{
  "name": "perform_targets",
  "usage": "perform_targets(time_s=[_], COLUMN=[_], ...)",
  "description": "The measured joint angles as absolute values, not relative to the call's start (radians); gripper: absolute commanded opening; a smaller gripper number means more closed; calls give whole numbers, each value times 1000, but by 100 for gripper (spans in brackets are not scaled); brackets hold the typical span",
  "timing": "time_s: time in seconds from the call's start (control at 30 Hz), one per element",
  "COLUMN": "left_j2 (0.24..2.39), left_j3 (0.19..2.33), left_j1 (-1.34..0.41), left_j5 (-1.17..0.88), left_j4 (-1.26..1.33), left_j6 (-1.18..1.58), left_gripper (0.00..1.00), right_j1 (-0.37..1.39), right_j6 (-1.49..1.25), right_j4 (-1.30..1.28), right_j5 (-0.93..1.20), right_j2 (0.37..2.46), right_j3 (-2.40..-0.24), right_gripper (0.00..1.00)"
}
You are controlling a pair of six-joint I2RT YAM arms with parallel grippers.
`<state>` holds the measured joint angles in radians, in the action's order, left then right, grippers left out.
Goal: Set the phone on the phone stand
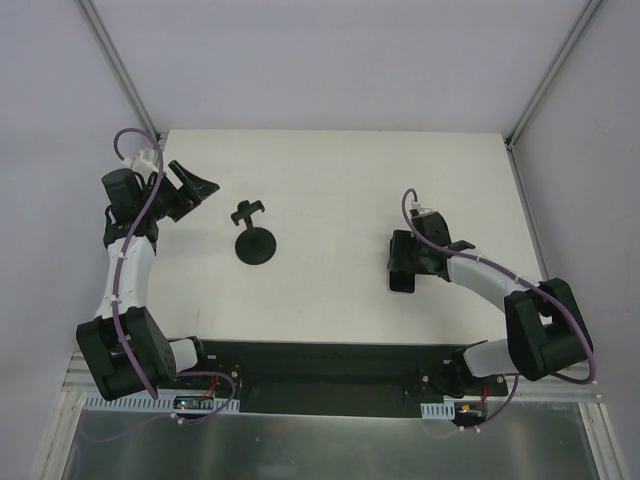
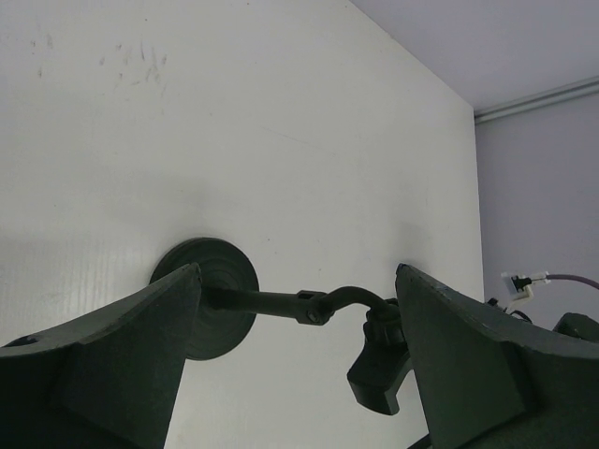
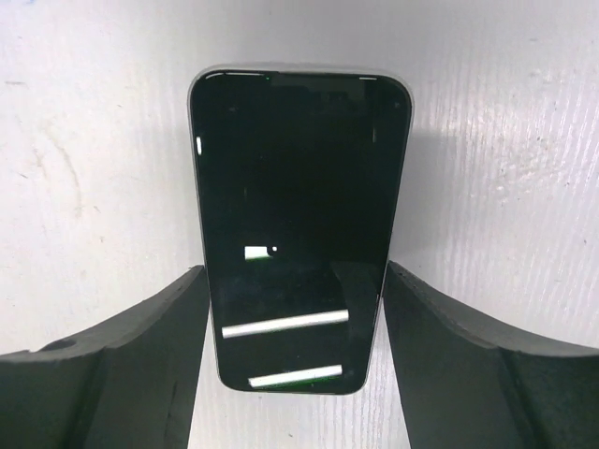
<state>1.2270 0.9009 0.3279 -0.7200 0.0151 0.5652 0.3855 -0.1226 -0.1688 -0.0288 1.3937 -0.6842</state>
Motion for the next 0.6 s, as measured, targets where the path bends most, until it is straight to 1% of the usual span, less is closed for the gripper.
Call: perform_targets(time_s=[0.37, 0.5, 0.6], left_j2=[1226, 1198, 1104], left_j3=[923, 995, 1008], left_j1=[306, 241, 160], left_j5=[-723, -697, -657], left_j4=[-15, -74, -104], left_j6=[549, 527, 528], left_gripper=[81, 82, 82], right_j1=[414, 426, 431], right_j6=[-81, -59, -48], right_j4=[-63, -5, 11], right_j5=[-20, 4, 15], right_j2=[1368, 1349, 1330], right_j3=[-640, -591, -576], right_gripper=[1, 1, 1])
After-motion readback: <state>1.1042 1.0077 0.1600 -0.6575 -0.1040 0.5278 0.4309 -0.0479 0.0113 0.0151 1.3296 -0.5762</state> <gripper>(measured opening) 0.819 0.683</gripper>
